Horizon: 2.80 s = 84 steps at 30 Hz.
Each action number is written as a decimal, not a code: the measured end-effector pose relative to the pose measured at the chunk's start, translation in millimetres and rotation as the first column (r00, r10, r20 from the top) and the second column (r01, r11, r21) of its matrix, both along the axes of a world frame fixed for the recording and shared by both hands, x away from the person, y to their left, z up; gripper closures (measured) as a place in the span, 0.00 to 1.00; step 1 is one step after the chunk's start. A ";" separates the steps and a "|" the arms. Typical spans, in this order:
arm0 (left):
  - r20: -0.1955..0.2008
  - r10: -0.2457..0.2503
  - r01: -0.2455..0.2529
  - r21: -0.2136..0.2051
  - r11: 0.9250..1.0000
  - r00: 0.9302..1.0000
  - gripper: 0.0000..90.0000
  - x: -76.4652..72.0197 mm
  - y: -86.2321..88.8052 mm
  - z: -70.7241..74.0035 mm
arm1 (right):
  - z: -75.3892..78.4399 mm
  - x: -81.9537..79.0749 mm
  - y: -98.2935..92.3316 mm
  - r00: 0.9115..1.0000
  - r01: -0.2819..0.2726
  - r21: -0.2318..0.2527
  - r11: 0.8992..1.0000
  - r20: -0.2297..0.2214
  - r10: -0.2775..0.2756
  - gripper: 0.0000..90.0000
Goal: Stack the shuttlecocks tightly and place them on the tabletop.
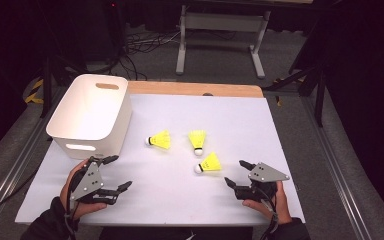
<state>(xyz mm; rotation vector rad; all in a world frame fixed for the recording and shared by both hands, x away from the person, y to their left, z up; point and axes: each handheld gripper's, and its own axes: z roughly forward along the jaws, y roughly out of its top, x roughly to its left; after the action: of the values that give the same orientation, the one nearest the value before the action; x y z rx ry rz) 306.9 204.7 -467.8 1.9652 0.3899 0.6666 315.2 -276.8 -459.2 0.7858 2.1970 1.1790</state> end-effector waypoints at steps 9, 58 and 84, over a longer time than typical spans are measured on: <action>-0.074 0.053 -0.057 -0.065 0.996 0.996 0.12 -5.8 33.9 -14.3 | -4.4 11.7 15.3 0.998 -0.043 -0.046 0.998 -0.044 0.041 0.34; -0.095 0.112 -0.121 -0.093 0.988 0.989 0.09 -20.2 56.4 -16.5 | 30.4 44.7 62.4 0.970 -0.241 -0.021 0.970 -0.031 0.240 1.00; -0.099 0.090 -0.100 -0.108 0.989 0.991 0.09 -19.6 57.4 -16.4 | 13.1 120.9 148.8 0.983 -0.109 -0.061 0.992 -0.152 0.099 1.00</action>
<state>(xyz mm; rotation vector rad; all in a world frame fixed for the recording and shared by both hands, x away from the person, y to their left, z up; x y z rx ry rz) 287.3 262.1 -484.1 1.8841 0.5697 0.6008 436.1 -128.0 -446.1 0.7599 2.4136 1.1187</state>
